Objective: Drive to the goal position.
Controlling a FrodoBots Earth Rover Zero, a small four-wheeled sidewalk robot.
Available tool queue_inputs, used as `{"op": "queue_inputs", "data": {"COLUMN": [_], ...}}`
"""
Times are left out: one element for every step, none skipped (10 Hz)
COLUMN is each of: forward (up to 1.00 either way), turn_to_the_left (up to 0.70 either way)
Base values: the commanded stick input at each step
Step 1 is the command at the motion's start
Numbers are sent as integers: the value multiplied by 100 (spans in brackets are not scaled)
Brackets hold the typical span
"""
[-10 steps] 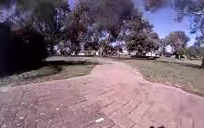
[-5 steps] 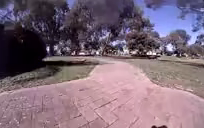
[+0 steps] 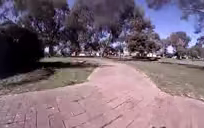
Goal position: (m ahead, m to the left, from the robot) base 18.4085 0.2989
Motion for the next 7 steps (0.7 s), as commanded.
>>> {"op": "queue_inputs", "data": {"forward": [70,70,70,70,70,70,70], "turn_to_the_left": [0,0,0,0,0,0,-4]}}
